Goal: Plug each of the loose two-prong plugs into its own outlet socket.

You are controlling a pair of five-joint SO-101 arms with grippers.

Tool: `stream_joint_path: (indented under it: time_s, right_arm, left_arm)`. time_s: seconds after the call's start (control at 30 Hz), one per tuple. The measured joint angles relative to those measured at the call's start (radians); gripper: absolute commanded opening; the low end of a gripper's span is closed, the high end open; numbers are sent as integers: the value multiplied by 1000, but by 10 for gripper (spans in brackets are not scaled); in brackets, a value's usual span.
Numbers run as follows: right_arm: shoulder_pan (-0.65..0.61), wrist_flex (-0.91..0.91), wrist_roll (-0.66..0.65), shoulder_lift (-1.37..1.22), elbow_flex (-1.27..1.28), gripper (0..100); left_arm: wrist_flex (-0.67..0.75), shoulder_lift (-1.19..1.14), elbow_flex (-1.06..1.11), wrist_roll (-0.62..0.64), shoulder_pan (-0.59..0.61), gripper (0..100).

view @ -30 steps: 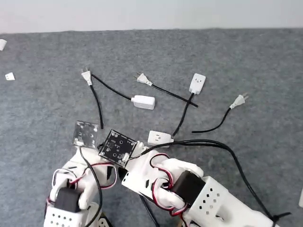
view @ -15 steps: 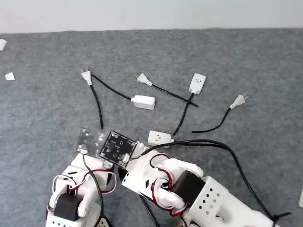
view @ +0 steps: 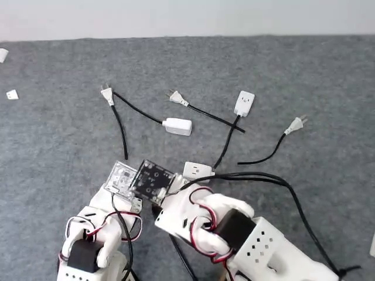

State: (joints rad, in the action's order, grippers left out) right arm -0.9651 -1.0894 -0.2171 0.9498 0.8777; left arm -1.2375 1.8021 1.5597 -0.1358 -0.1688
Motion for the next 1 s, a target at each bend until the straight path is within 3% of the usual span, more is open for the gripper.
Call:
stream_joint_path:
  time_s: [0.13, 0.37, 0.63, 0.8, 1.0]
  right_arm:
    - [41, -15, 0, 0, -2, 8]
    - [48, -34, 0, 92, -35, 7]
    - [48, -35, -12, 183, -35, 7]
    - [34, -35, -12, 183, -35, 7]
    - [23, -37, -14, 186, -35, 7]
  left_arm:
    - [57, 0, 0, 75, 97, 21]
    - [63, -12, 0, 95, 97, 22]
    - [183, -344, -8, 97, 48, 19]
    - [204, -549, -46, -38, -52, 19]
    - [137, -516, -52, -157, -129, 18]
